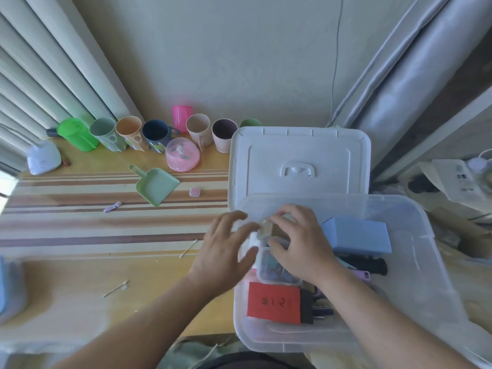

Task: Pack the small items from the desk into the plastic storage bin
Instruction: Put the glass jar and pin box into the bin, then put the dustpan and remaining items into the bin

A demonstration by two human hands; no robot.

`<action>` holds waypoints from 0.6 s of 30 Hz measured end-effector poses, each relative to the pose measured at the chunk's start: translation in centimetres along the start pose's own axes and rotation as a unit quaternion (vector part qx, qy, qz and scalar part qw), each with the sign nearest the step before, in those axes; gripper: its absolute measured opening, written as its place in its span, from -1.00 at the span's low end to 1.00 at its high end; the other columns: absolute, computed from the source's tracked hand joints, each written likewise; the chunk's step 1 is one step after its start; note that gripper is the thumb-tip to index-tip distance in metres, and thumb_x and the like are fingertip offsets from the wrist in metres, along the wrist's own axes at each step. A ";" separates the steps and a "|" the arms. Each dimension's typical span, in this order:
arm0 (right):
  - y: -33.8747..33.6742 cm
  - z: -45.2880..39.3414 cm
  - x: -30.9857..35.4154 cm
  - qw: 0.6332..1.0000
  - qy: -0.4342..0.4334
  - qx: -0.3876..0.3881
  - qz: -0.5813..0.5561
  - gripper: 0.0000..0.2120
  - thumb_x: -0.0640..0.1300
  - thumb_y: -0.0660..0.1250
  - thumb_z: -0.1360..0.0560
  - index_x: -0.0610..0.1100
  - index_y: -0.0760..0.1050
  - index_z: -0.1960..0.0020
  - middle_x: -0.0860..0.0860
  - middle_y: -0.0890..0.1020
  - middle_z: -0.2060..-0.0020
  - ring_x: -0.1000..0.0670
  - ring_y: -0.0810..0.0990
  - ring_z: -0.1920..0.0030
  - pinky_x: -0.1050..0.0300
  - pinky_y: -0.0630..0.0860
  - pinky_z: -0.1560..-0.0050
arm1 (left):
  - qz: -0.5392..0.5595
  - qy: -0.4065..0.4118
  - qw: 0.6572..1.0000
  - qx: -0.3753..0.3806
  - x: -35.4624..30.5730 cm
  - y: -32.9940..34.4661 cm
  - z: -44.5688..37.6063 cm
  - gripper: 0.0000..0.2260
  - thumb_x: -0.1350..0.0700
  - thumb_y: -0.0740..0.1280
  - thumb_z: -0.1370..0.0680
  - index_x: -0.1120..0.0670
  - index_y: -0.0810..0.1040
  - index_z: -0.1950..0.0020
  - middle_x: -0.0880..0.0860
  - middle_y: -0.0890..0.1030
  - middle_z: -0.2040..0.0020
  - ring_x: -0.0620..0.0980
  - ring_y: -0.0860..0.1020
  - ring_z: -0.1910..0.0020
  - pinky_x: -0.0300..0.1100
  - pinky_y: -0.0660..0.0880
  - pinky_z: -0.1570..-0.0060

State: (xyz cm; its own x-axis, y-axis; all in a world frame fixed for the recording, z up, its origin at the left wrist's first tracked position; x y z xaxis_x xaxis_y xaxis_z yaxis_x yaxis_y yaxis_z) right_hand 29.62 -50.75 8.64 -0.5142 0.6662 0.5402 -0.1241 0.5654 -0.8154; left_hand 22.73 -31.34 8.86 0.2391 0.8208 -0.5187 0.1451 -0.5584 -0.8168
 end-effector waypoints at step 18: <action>26.7 -6.0 11.1 0.909 0.086 0.369 0.174 -0.74 -0.18 0.33 -0.60 0.03 0.52 -0.26 -0.02 0.40 -0.24 -0.15 0.41 -0.24 -0.07 0.55 -0.07 | -0.169 -0.364 0.882 0.245 30.5 -5.9 21.4 -0.63 -0.18 0.36 -0.49 -0.17 0.57 -0.28 -0.04 0.55 -0.25 0.11 0.48 -0.26 0.06 0.48 -0.21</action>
State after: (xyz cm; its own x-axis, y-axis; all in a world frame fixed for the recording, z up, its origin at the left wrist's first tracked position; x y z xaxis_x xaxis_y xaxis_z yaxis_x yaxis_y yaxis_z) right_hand 25.71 -25.30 -5.89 -0.4995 0.8441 0.1950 -0.5473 -0.1330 -0.8263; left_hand 8.64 -0.42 -7.60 -0.4449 0.8896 -0.1032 -0.3854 -0.2943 -0.8746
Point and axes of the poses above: each hand's wrist, its own z-axis away from the middle knuckle, its own y-axis out of the palm, x = y × z, the point moved 3 cm from there along -z, towards the middle knuckle
